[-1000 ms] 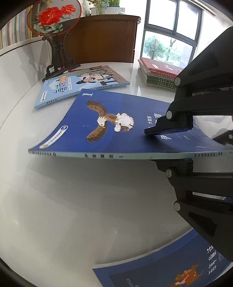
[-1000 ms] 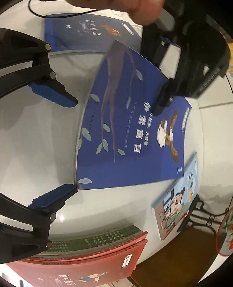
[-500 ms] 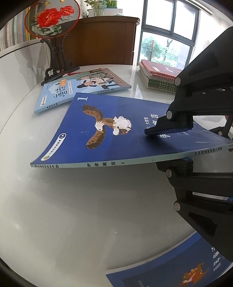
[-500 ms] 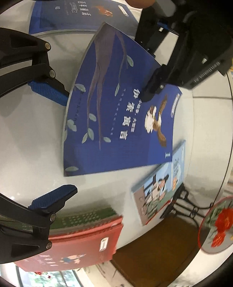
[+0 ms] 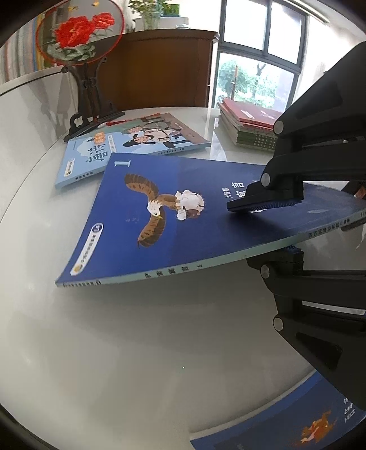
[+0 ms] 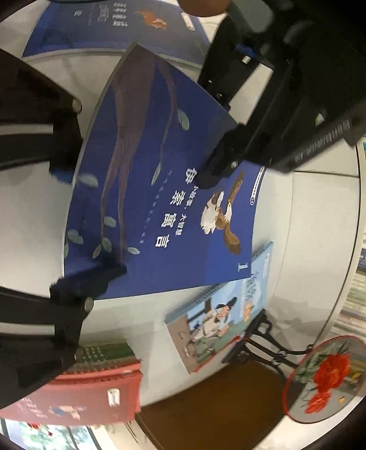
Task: Organize books
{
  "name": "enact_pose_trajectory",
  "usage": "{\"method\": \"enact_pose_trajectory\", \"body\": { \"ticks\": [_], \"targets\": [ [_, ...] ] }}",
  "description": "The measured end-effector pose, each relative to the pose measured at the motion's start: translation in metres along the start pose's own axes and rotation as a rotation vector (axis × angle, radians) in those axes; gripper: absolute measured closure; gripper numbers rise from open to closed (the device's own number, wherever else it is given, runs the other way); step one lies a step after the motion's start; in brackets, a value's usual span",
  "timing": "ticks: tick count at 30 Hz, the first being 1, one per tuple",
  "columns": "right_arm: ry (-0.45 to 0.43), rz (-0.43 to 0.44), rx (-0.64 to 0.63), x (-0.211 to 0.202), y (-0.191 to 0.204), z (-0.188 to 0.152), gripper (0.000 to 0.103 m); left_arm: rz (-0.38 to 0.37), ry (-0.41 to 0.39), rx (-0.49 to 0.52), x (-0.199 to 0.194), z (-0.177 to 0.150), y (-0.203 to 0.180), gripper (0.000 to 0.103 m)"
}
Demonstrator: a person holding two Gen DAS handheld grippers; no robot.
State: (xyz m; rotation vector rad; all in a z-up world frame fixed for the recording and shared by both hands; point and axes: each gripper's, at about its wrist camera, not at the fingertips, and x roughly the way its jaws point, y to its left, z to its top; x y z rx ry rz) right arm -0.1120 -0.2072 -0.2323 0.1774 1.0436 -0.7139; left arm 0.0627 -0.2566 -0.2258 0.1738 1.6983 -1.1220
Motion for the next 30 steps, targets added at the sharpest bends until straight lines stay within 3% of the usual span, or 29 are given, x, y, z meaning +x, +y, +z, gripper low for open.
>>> {"method": "enact_pose_trajectory", "body": {
  "ticks": [3,5,13,17,20,23,27,30],
  "targets": [
    [-0.044,-0.061,-0.048,-0.011,0.006,0.0,0.081,-0.012,-0.004,0.017,-0.002,-0.002,-0.005,0.086],
    [-0.062,-0.081,-0.065,-0.018,0.006,0.002,0.084,-0.022,-0.01,0.032,-0.006,-0.004,-0.009,0.086],
    [-0.094,0.013,-0.135,-0.058,0.007,-0.007,0.087,-0.026,0.006,0.046,-0.011,-0.017,-0.013,0.086],
    [-0.057,0.046,-0.11,-0.062,0.01,-0.015,0.086,-0.04,0.026,0.011,-0.004,-0.024,-0.006,0.086],
    [-0.031,0.025,-0.086,-0.058,0.008,-0.018,0.085,-0.067,0.044,-0.04,0.001,-0.022,-0.001,0.087],
    [0.0,0.015,-0.056,-0.052,0.005,-0.022,0.078,-0.051,0.041,-0.031,0.003,-0.021,-0.007,0.087],
    [0.017,0.043,0.027,-0.047,-0.008,-0.024,0.077,-0.011,0.033,0.01,0.005,-0.022,-0.015,0.087],
    [0.052,0.041,0.015,-0.044,-0.008,-0.027,0.073,-0.019,0.045,-0.006,0.007,-0.019,-0.012,0.087]
  ]
}}
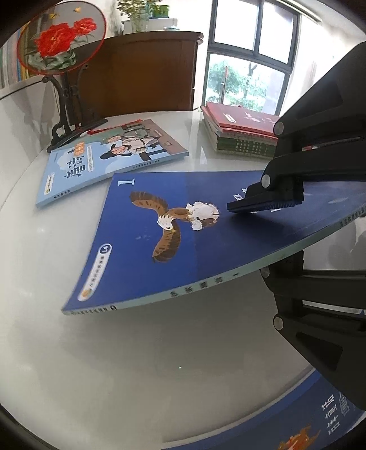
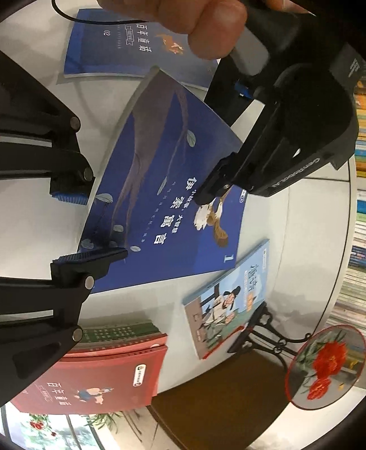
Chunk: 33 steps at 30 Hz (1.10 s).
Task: Organize books
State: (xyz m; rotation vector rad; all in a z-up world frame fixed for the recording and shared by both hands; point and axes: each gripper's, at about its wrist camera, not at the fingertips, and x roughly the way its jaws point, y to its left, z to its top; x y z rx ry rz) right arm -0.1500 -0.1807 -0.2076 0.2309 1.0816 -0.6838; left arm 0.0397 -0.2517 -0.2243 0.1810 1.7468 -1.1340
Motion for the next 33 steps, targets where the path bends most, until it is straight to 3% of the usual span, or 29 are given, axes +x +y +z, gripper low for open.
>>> {"method": "enact_pose_trajectory", "body": {
  "ticks": [2,4,8,14,19,25,29,33],
  "targets": [
    [0.019,0.029,0.001,-0.001,-0.002,-0.005,0.065,-0.012,0.013,-0.028,0.002,0.002,0.004,0.087],
    [0.041,0.073,0.033,-0.006,-0.01,-0.015,0.049,-0.012,0.028,-0.059,0.005,0.004,0.008,0.088],
    [0.08,0.162,0.123,-0.013,-0.032,-0.034,0.046,-0.007,0.047,-0.094,0.009,0.004,0.014,0.088],
    [0.164,0.547,0.435,0.002,-0.061,-0.058,0.045,0.01,0.054,-0.093,0.007,0.005,0.009,0.088],
    [0.144,0.764,0.636,0.017,-0.067,-0.062,0.045,0.019,0.059,-0.106,0.007,0.009,0.009,0.088],
    [0.119,0.899,0.805,0.047,-0.078,-0.064,0.043,0.029,0.056,-0.099,0.003,0.014,0.01,0.088],
    [0.068,0.936,0.874,0.049,-0.088,-0.067,0.043,0.033,0.064,-0.086,0.001,0.021,0.015,0.088],
    [0.019,0.909,0.923,0.052,-0.099,-0.062,0.043,0.027,0.078,-0.095,0.003,0.025,0.023,0.088]
  ]
}}
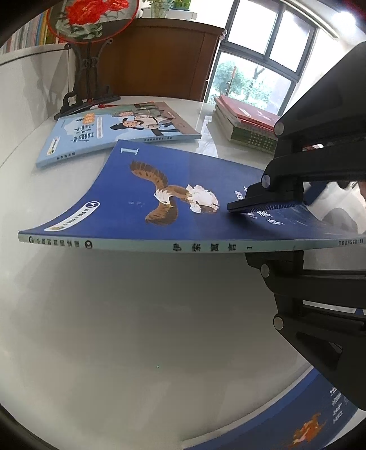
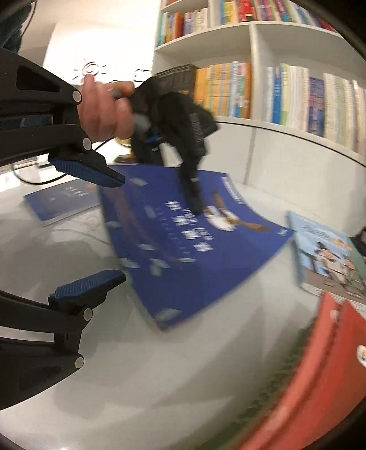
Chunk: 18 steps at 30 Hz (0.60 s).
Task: Organize books
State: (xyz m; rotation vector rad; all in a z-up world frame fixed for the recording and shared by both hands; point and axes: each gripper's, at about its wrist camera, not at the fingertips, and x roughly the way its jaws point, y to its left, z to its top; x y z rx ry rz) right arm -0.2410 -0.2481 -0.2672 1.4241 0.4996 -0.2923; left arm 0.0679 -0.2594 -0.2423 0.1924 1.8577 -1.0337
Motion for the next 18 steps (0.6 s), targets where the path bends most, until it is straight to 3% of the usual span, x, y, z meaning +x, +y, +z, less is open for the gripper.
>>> {"method": "enact_pose_trajectory", "body": {
  "ticks": [4,7,10,15,18],
  "targets": [
    [0.008,-0.09,-0.079,0.005,0.014,0.003,0.043,-0.002,0.006,0.005,0.0,0.002,0.001,0.088],
    [0.01,-0.336,-0.264,0.005,0.044,0.007,0.043,-0.001,0.007,0.018,-0.002,0.005,0.002,0.088],
    [0.003,-0.462,-0.361,0.009,0.063,0.029,0.043,-0.005,0.0,0.029,-0.003,0.006,0.005,0.088],
    [0.067,-0.612,-0.445,0.041,0.063,0.07,0.045,-0.011,-0.007,0.055,-0.003,0.006,0.004,0.087],
    [0.075,-0.624,-0.478,0.046,0.063,0.076,0.046,-0.006,-0.019,0.083,-0.003,0.003,0.001,0.087]
  ]
}}
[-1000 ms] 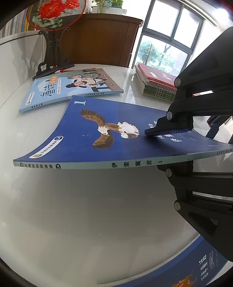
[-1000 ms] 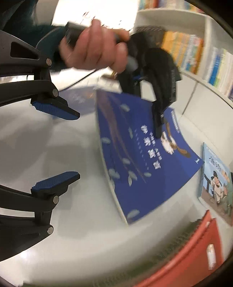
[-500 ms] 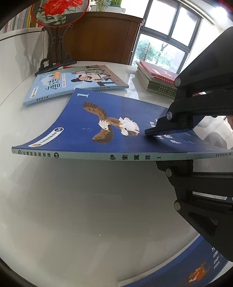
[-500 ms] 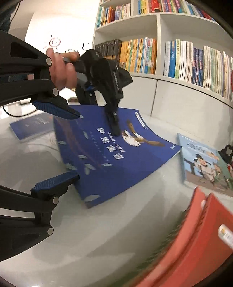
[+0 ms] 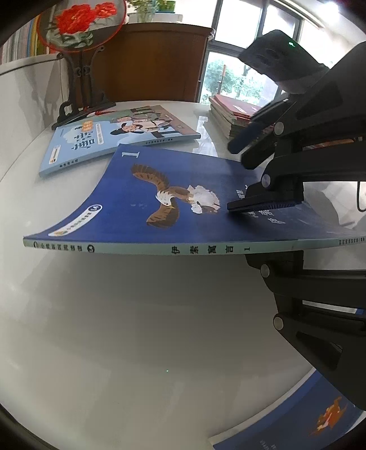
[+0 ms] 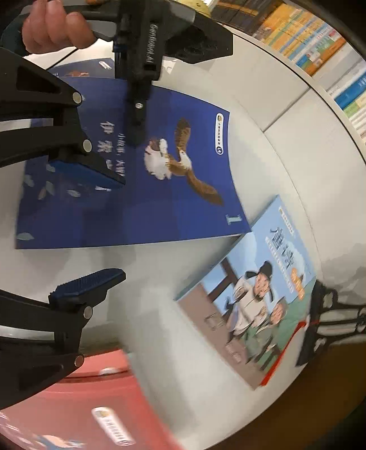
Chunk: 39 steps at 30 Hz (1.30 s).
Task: Organize books
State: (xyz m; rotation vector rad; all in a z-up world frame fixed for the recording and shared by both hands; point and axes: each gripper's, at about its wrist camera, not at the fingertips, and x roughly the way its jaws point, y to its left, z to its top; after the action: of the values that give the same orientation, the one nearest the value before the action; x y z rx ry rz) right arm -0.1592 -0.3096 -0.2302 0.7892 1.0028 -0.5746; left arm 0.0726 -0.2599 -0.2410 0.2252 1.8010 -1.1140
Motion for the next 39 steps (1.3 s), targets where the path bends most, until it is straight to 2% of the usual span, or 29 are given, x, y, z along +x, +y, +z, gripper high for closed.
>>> {"method": "enact_pose_trajectory", "body": {
  "ticks": [3,5,9,14,18,21,25,28,29,32,34,36,39],
  "targets": [
    [-0.009,-0.019,-0.015,0.002,-0.001,-0.004,0.052,0.005,-0.01,0.032,0.0,-0.001,-0.002,0.087],
    [-0.008,-0.002,-0.027,0.003,0.001,-0.005,0.066,0.011,-0.014,0.045,0.0,-0.001,-0.003,0.087],
    [0.001,-0.008,-0.039,0.002,0.003,-0.005,0.066,0.032,-0.021,0.065,-0.001,0.0,-0.006,0.087],
    [0.048,0.145,0.048,0.005,-0.012,0.001,0.066,0.035,-0.035,0.058,-0.004,0.003,-0.003,0.087],
    [0.097,0.204,0.025,0.005,-0.014,-0.003,0.066,0.031,-0.047,0.051,-0.006,0.004,0.0,0.087],
    [0.118,0.284,0.042,0.007,-0.019,-0.008,0.066,0.037,-0.063,0.06,-0.008,0.006,0.001,0.087],
    [0.114,0.441,0.124,0.005,-0.034,-0.017,0.066,-0.005,-0.05,0.055,-0.009,0.008,0.008,0.087],
    [0.098,0.658,0.194,0.007,-0.04,-0.021,0.066,-0.016,-0.048,0.067,-0.009,0.008,0.009,0.087],
    [0.088,0.662,0.211,0.008,-0.041,-0.023,0.066,-0.016,-0.049,0.072,-0.009,0.008,0.008,0.087],
    [0.12,0.572,0.198,0.02,-0.039,-0.028,0.065,-0.032,-0.048,0.068,-0.008,0.008,0.009,0.087],
    [0.13,0.653,0.247,0.026,-0.044,-0.032,0.065,-0.038,-0.046,0.07,-0.009,0.009,0.01,0.087],
    [0.1,0.801,0.34,0.028,-0.054,-0.035,0.065,-0.04,-0.053,0.071,-0.011,0.01,0.012,0.087],
    [0.091,0.865,0.392,0.035,-0.062,-0.04,0.065,-0.071,-0.046,0.055,-0.012,0.013,0.017,0.087]
  ]
}}
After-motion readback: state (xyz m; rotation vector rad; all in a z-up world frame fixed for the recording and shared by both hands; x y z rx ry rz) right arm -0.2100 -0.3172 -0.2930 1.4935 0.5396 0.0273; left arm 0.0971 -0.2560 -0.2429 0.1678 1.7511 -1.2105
